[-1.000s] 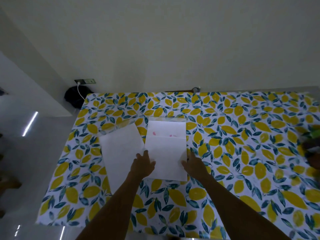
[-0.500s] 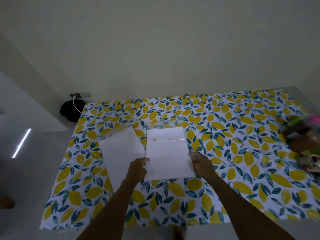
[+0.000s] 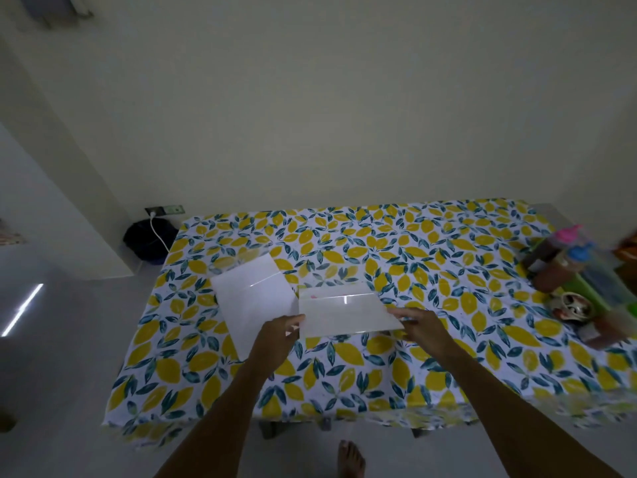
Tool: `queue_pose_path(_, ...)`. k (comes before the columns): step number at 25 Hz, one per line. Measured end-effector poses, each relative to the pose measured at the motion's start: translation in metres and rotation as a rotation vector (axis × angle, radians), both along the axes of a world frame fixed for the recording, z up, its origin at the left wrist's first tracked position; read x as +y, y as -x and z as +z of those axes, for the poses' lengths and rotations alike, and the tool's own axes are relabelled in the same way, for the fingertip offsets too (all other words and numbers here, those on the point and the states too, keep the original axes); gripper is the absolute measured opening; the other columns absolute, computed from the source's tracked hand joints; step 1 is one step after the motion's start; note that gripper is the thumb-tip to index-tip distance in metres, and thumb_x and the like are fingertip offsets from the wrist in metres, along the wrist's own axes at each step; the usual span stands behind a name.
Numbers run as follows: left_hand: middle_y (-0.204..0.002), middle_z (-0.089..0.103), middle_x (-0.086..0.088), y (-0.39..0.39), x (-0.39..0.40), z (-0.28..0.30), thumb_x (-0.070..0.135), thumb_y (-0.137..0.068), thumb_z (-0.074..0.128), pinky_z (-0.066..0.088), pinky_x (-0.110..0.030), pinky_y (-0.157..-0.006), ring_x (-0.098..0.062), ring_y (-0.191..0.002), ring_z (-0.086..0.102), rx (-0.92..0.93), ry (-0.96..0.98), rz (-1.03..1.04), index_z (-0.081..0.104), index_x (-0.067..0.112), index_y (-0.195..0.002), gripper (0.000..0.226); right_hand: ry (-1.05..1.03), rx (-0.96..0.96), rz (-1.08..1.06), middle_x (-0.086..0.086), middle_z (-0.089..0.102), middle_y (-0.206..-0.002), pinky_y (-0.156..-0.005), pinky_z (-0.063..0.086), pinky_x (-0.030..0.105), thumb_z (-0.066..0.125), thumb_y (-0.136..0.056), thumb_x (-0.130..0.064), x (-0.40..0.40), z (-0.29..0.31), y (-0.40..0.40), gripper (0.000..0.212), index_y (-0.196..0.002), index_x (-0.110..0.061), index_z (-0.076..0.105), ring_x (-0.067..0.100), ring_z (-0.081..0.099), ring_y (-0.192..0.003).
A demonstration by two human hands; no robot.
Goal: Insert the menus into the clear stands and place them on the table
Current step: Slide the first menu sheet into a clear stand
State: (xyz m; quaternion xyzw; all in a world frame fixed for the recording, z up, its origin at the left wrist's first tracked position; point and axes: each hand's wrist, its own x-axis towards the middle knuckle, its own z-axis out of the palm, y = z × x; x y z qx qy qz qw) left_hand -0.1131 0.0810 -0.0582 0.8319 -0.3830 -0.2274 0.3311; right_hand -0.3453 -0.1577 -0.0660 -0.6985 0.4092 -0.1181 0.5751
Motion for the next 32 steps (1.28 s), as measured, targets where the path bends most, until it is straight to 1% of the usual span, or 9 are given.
queue_pose_path(2,-0.111,0.073,-0.006,-0.009,-0.011,0.012,0.024,-0.09,0.063,0.055,-0.03,-0.086,-0.011,-0.091,0.066,-0.036,0.036,0.01,0.068,0.021,-0.119,0.03,0.115,-0.003,0.014,0.008,0.067,-0.101,-0.064,0.053,0.041,0.069,-0.086,-0.005,-0.014,0.015,-0.014,0.025,-0.11,-0.013,0.074,0.021,0.067,-0.075)
queue_pose_path(5,-0.106,0.073,-0.004,-0.033,-0.036,0.03,0.045,-0.09,0.055,0.056,-0.038,-0.083,-0.017,-0.092,0.068,-0.126,0.08,0.018,0.07,0.024,-0.11,0.032,0.307,0.011,0.081,-0.01,0.069,-0.087,-0.065,0.056,0.04,0.068,-0.089,-0.028,-0.037,0.037,-0.042,0.018,-0.105,-0.021,0.075,0.018,0.068,-0.071)
queue_pose_path(8,-0.098,0.07,-0.009,-0.065,-0.067,0.045,0.038,-0.09,0.06,0.054,-0.042,-0.081,-0.024,-0.089,0.067,-0.14,0.075,0.105,0.069,0.013,-0.095,0.027,0.316,-0.029,0.06,-0.019,0.065,-0.066,-0.062,0.051,0.036,0.067,-0.089,-0.03,-0.063,0.048,-0.076,0.007,-0.083,-0.03,0.071,0.018,0.061,-0.066)
queue_pose_path(10,-0.096,0.072,-0.005,-0.087,-0.087,0.048,0.045,-0.09,0.056,0.055,-0.041,-0.079,-0.02,-0.088,0.068,-0.155,0.074,0.117,0.068,0.017,-0.093,0.031,0.352,-0.032,0.037,-0.016,0.066,-0.079,-0.072,0.053,0.039,0.065,-0.091,-0.028,-0.081,0.048,-0.1,0.012,-0.079,-0.028,0.066,0.014,0.063,-0.077)
queue_pose_path(13,-0.083,0.072,-0.004,-0.114,-0.118,0.043,0.045,-0.09,0.051,0.055,-0.042,-0.069,-0.021,-0.077,0.067,-0.232,0.04,0.138,0.064,0.018,-0.085,0.03,0.353,-0.043,-0.001,-0.007,0.069,-0.091,-0.081,0.056,0.044,0.064,-0.091,-0.031,-0.106,0.04,-0.133,0.004,-0.089,-0.028,0.067,0.019,0.067,-0.089)
queue_pose_path(16,-0.066,0.064,-0.002,-0.129,-0.142,0.04,0.034,-0.09,0.058,0.054,-0.038,-0.059,-0.022,-0.063,0.062,-0.309,0.026,0.213,0.054,0.015,-0.068,0.029,0.378,-0.013,-0.023,-0.003,0.071,-0.092,-0.079,0.058,0.047,0.066,-0.089,-0.033,-0.128,0.025,-0.159,0.011,-0.094,-0.024,0.069,0.019,0.068,-0.081)
queue_pose_path(19,-0.067,0.069,-0.004,-0.14,-0.157,0.032,0.028,-0.087,0.064,0.055,-0.037,-0.058,-0.02,-0.06,0.062,-0.311,0.01,0.247,0.061,0.01,-0.07,0.025,0.373,-0.001,-0.039,0.0,0.072,-0.093,-0.077,0.059,0.047,0.066,-0.088,-0.033,-0.139,0.015,-0.176,0.017,-0.096,-0.018,0.069,0.02,0.069,-0.075)
queue_pose_path(25,-0.07,0.07,-0.001,-0.152,-0.17,0.016,0.032,-0.086,0.065,0.057,-0.039,-0.061,-0.017,-0.061,0.064,-0.258,-0.02,0.29,0.062,0.013,-0.074,0.023,0.464,0.051,0.039,0.001,0.071,-0.083,-0.059,0.045,0.02,0.065,-0.09,-0.024,-0.144,0.007,-0.185,0.015,-0.084,-0.01,0.063,0.01,0.064,-0.068)
queue_pose_path(32,-0.075,0.072,-0.003,-0.149,-0.167,0.0,0.034,-0.087,0.064,0.056,-0.037,-0.063,-0.018,-0.066,0.065,-0.276,-0.039,0.3,0.062,0.013,-0.077,0.023,0.473,0.04,0.047,0.005,0.074,-0.088,-0.069,0.058,0.039,0.065,-0.09,-0.023,-0.142,-0.007,-0.182,0.016,-0.082,-0.01,0.06,0.018,0.07,-0.083)
